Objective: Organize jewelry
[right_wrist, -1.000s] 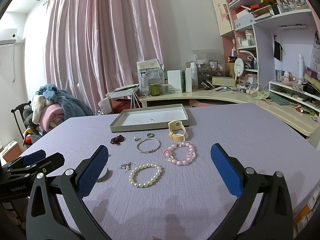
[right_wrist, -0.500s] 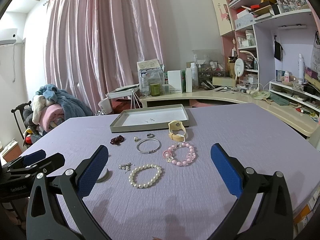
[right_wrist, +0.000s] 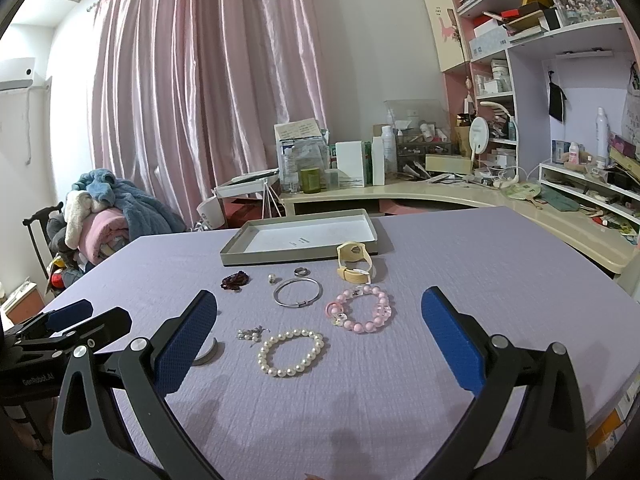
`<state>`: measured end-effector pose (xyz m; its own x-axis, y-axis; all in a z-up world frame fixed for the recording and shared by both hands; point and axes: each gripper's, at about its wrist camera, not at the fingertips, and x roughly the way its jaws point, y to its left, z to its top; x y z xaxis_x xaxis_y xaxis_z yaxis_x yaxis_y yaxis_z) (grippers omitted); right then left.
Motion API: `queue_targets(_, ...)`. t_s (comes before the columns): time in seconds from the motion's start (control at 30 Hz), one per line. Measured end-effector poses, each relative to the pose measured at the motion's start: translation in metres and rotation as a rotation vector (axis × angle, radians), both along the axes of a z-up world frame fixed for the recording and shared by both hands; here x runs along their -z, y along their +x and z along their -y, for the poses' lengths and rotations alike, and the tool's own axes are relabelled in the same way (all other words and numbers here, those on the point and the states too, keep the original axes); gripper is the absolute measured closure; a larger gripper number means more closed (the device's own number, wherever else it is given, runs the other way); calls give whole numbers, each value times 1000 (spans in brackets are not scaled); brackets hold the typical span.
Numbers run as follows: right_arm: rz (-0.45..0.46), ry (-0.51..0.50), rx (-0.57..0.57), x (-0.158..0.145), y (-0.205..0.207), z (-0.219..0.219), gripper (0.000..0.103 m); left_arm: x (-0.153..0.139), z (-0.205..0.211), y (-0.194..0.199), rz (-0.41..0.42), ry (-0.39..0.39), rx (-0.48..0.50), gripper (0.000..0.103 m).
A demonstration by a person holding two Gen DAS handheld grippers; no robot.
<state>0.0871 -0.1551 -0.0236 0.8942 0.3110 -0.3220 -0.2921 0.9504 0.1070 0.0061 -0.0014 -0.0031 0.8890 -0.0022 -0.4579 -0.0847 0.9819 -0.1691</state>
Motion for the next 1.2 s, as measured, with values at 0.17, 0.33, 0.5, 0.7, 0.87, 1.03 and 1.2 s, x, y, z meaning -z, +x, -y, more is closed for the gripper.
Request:
queue_targets(0.17,1,0,0,-1,0,0,1,0,0,0,0,0,0,2)
queue_targets(0.33,1,0,-1,-1,0,1,1,0,1,0,-1,1,-1,2)
queue_targets(0.5,1,1,-1,-2,0,1,1,0,1,0,-1,2,-1,2)
queue_targets(0.7,1,1,-1,-3,-1,1,1,0,1,0,-1,2,-1,2)
queue_targets(0.87,2,1,0,-3,-1,1,1,0,1,0,-1,4,0,2)
queue_targets(1.03,2,2,-1,-3,-1,2,1,2,2,1,-1,5,0,2)
queue_targets(1.2,-1,4,-1,-3,-1,1,1,2,0,2,-3,6,-2,2)
